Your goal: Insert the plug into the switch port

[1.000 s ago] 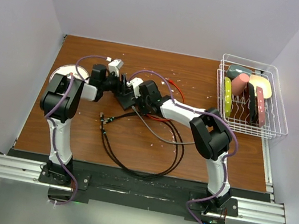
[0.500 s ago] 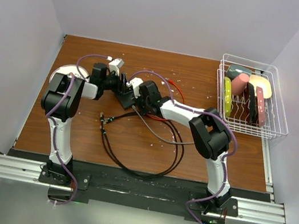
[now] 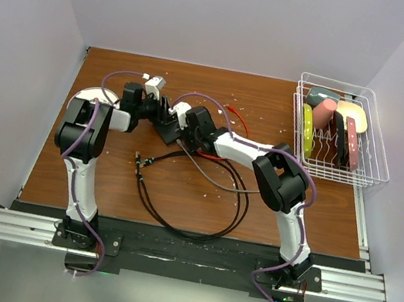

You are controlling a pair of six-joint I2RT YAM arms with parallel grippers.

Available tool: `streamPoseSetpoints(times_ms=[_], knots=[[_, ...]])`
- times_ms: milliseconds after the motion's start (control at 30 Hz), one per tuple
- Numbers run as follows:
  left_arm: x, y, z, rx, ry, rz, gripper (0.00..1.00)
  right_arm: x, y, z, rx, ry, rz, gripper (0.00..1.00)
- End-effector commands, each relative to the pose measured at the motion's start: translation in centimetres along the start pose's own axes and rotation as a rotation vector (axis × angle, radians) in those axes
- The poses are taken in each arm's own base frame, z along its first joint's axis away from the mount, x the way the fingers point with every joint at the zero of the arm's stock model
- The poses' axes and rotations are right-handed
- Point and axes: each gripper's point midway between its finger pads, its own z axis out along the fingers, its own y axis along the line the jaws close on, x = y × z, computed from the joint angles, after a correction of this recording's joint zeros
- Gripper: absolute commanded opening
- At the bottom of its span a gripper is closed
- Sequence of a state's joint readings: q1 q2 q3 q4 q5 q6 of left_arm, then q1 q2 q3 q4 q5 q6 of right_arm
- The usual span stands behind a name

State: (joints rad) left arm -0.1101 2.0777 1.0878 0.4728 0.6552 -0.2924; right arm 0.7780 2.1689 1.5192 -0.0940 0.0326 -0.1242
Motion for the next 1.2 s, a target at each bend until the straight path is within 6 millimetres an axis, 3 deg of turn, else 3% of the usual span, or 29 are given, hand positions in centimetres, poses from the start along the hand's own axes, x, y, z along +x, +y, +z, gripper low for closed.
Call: streamPoseSetpoints(times_ms=[0, 233, 433, 500, 633, 767, 900, 1033, 1100, 1133, 1167], knots=[[5.9, -7.3, -0.4, 0.284, 0.235, -0.141, 0.36, -11.4, -0.2, 0.7, -0.004, -0.367, -0.016, 0.00], [5.9, -7.3, -0.5, 0.281, 0.239, -0.140, 0.35, -12.3, -0.3, 1.7, 0.000, -0.366, -0.011, 0.00], [4.6, -6.4, -0.1, 0.218, 0.203, -0.121, 0.44, -11.8, -0.4, 0.2, 0.002, -0.352, 0.010, 0.00], [4.2, -5.9, 0.0, 0.184, 0.201, -0.125, 0.47, -10.9, -0.2, -0.1, -0.004, -0.325, 0.028, 0.11], [1.4, -2.8, 0.2, 0.038, 0.146, -0.091, 0.61, -9.9, 0.0, -0.9, -0.015, -0.299, 0.037, 0.22], [-1.3, 0.0, -0.4, -0.104, 0.088, -0.089, 0.69, -9.2, 0.0, -1.3, -0.015, -0.267, 0.047, 0.29], [-4.2, 0.9, -1.9, -0.219, 0.037, -0.069, 0.80, -8.8, -0.2, -1.7, 0.001, -0.235, 0.067, 0.37], [-8.0, -0.5, -5.6, -0.312, -0.081, -0.018, 0.89, -8.4, -1.0, -2.5, 0.049, -0.208, 0.092, 0.50], [-9.0, -1.3, -7.1, -0.335, -0.125, -0.007, 0.91, -8.0, -1.0, -2.9, 0.053, -0.197, 0.100, 0.59], [-9.6, -2.0, -8.6, -0.355, -0.162, -0.006, 0.93, -8.7, -1.2, -3.9, 0.056, -0.217, 0.104, 0.63], [-9.8, -2.5, -9.3, -0.360, -0.181, -0.007, 0.94, -8.7, -1.1, -4.2, 0.053, -0.220, 0.106, 0.73]])
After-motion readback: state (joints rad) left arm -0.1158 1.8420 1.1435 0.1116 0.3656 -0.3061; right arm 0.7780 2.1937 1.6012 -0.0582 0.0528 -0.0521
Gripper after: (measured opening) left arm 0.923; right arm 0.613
